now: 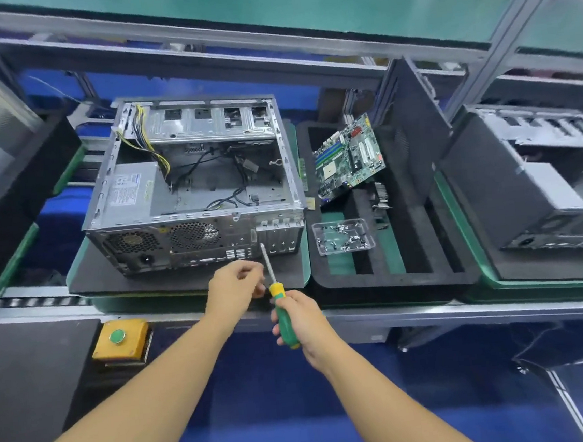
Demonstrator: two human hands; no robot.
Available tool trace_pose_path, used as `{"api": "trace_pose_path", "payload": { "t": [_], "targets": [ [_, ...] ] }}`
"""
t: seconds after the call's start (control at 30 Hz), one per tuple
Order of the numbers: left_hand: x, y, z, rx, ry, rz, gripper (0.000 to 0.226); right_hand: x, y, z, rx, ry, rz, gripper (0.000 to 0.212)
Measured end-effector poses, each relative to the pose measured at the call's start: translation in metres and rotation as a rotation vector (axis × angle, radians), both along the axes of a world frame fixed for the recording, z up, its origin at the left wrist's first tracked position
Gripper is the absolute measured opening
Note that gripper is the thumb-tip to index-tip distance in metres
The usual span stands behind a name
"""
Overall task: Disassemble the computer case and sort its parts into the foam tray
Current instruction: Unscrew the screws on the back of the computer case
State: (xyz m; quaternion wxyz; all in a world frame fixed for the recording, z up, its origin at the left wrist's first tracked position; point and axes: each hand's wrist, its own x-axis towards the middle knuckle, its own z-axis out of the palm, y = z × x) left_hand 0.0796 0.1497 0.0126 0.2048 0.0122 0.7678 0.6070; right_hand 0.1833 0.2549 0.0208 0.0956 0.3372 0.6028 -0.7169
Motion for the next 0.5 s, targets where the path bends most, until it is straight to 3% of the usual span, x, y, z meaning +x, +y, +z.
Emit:
{"api": "trace_pose_path", "payload": {
  "t": [0.17, 0.37, 0.5],
  "targets": [
    [0.019, 0.087, 0.024, -0.01, -0.024, -0.189, 0.006, 0.026, 0.081, 0.024, 0.017, 0.009, -0.272, 0.008],
    [0.0, 0.183, 0.022, -0.245, 0.151, -0.185, 0.01, 0.074, 0.148, 0.018, 0.012, -0.067, -0.434, 0.011],
    [-0.021, 0.21, 0.012, -0.368, 0.149, -0.168, 0.019, 0.097, 0.17, 0.008, -0.044, -0.083, -0.471, 0.011]
  ]
}}
